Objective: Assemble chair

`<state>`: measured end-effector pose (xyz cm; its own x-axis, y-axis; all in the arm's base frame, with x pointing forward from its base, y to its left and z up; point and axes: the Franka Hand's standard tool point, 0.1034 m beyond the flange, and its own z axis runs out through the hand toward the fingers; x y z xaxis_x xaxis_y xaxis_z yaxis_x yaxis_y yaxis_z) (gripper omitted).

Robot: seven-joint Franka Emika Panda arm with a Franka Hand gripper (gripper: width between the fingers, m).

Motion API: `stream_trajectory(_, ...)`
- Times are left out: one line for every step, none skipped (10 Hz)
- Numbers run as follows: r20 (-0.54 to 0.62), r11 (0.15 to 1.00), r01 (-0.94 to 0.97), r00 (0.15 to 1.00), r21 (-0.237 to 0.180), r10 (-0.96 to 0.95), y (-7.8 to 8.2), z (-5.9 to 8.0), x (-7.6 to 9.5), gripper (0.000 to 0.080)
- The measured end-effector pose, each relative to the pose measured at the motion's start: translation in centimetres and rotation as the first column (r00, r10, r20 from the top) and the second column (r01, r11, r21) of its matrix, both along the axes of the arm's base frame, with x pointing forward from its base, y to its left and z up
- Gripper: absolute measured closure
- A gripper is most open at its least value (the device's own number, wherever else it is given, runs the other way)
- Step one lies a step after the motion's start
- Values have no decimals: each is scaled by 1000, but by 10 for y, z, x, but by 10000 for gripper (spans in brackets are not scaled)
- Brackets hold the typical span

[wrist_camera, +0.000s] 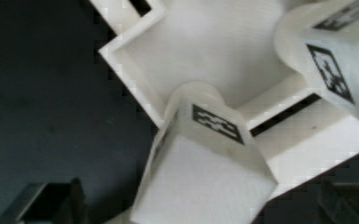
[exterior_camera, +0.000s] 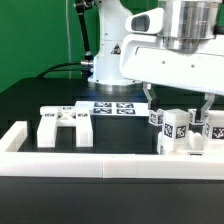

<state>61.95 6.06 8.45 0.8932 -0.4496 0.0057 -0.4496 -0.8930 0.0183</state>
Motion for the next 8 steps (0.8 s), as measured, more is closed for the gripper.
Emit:
stream_trajectory(1,996,-89,996,-6,89,0,-2,-1,151)
stream_trajectory(0,982,-190,982,-8,190,0,-3,-2,151)
stream_trajectory(-1,960,-281,960,-10,281,0,-3,-2,151)
stream_trajectory(-3,943,-333,943,-9,333,0,-3,-2,151)
stream_trajectory(-7,910,-415,910,-11,415,0,-3,-2,151)
stream_trajectory(-9,881,-472,881,-12,472,-1,-3,-2,151)
stream_trajectory(-12,846,-533,846,-12,533,-2,-3,-2,151)
stream_trajectory(-18,805,-592,806,-16,592,-3,-3,-2,151)
